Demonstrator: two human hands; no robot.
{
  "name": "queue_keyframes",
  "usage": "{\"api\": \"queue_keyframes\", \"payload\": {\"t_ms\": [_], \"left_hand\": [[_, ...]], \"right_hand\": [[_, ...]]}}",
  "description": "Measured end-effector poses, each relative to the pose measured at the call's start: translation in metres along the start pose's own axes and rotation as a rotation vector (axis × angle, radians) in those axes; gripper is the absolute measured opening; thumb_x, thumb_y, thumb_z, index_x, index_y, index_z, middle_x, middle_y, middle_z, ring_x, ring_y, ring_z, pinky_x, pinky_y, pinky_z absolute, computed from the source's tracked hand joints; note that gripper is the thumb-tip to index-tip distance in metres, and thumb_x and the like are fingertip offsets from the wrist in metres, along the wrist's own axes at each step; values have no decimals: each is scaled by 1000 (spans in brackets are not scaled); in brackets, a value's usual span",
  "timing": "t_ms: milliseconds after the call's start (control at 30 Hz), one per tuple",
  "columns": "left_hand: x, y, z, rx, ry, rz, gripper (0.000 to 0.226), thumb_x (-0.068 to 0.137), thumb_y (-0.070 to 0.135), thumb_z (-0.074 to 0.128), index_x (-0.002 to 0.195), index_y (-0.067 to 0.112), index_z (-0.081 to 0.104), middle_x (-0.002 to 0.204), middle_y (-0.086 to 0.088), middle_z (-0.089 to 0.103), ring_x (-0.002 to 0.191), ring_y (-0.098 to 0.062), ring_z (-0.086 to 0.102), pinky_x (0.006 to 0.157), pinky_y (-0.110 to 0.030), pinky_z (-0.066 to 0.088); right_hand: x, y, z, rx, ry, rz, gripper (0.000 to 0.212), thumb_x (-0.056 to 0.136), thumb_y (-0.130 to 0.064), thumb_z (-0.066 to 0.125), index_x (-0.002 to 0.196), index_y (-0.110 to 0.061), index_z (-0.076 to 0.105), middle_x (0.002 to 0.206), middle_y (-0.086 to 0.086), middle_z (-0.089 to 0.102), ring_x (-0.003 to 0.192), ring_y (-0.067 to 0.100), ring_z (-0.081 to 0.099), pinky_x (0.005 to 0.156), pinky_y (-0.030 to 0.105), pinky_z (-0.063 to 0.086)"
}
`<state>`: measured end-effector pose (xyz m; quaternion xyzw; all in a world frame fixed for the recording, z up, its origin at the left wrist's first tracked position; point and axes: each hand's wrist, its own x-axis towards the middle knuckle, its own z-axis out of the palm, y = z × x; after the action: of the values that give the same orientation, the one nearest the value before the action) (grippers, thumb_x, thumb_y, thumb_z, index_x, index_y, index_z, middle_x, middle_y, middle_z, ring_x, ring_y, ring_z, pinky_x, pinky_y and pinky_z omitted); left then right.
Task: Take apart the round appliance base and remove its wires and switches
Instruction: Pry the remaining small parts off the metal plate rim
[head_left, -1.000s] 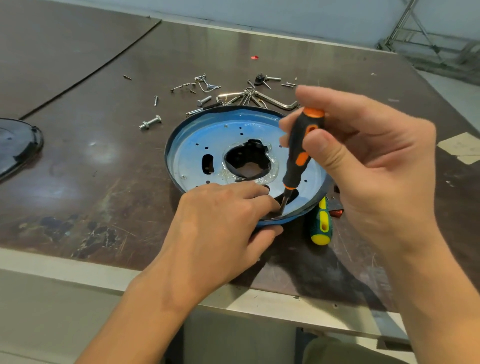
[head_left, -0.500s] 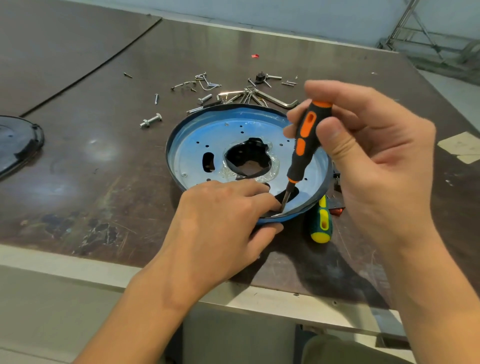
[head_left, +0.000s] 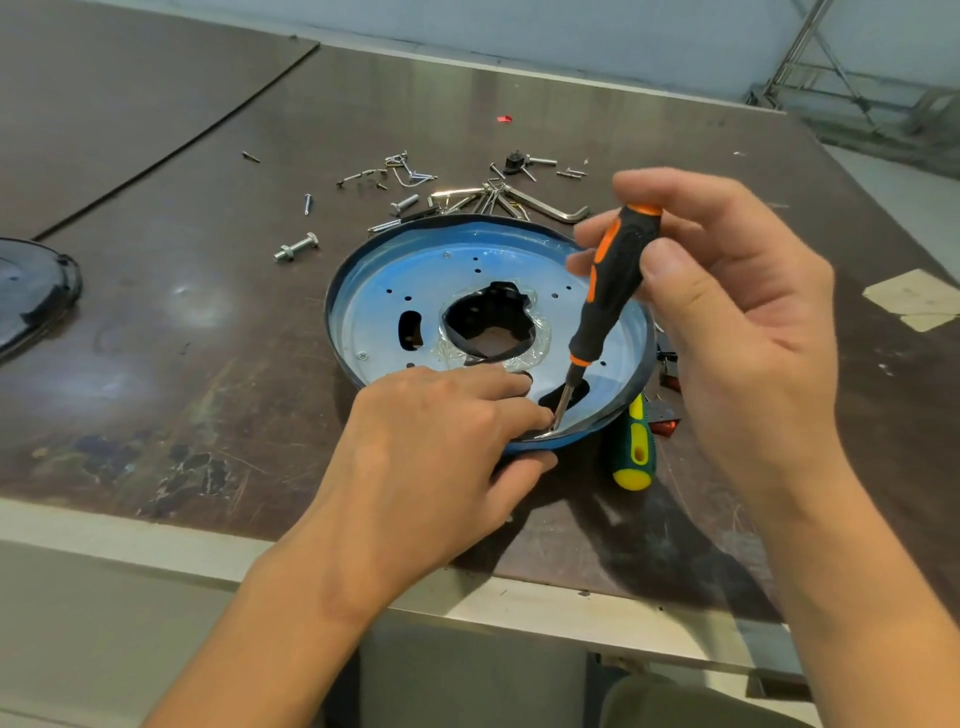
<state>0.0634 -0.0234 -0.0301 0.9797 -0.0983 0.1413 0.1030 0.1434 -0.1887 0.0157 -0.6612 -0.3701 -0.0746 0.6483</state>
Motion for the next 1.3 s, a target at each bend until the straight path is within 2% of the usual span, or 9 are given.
{"api": "queue_keyframes", "payload": {"t_ms": [133,300,400,533,733,900,1100,1233,1300], "left_hand": [[0,0,-1,1,-3,11,33,87,55,58,110,38,74,111,16,71,96,-9,68,72,-32,57],[-1,2,-3,11,-4,11,33,86,55,55,105,37,76,105,15,72,89,-9,69,69,-30,56],[-1,2,-4,8,-2,16,31,87,54,57,105,37,75,105,15,72,89,-10,69,68,-31,57],[-2,1,-2,11,11,18,28,87,54,60,104,38,75,107,16,71,89,-10,68,67,-33,57],[-2,0,0,10,22,23,28,85,53,60,103,38,75,109,15,71,88,-11,69,66,-34,57],[-1,1,-1,15,23,26,29,85,54,59,103,38,75,106,16,72,87,-10,69,65,-31,56],[-2,-1,1,13,30,30,28,87,53,61,106,38,74,110,16,70,91,-10,68,68,-33,57],[-2,-1,0,17,28,30,29,89,54,55,106,39,74,107,16,70,89,-9,67,68,-33,56],[-2,-1,0,18,29,31,31,89,54,54,106,38,74,106,16,70,89,-10,67,68,-34,56]], "right_hand": [[1,-5,4,-46,44,-25,31,90,-25,72,118,-18,62,100,5,64,92,13,61,79,28,52],[0,-5,-5,-41,-15,-13,33,99,2,60,130,-8,59,113,13,72,106,24,71,90,35,58],[-1,-6,-1,-50,-14,-39,30,99,0,57,127,-10,58,114,13,69,107,24,69,91,39,57],[1,-7,4,-103,95,-65,30,87,-17,77,113,-20,62,99,-4,65,90,3,61,78,21,50],[0,-3,-4,-18,36,4,31,102,5,48,126,-8,61,115,14,72,110,28,70,92,39,58],[1,-5,1,-114,114,-69,26,92,-11,72,116,-15,64,103,1,68,92,3,63,82,20,50],[-1,-1,-2,-3,54,-11,28,101,4,45,124,-2,59,113,20,70,108,30,70,91,38,57],[1,-4,3,-94,132,-82,15,97,-7,66,111,-10,62,101,7,65,89,5,63,77,19,50],[3,-4,-1,-80,156,-69,19,93,-7,72,108,-15,64,95,-1,66,86,0,62,75,18,51]]}}
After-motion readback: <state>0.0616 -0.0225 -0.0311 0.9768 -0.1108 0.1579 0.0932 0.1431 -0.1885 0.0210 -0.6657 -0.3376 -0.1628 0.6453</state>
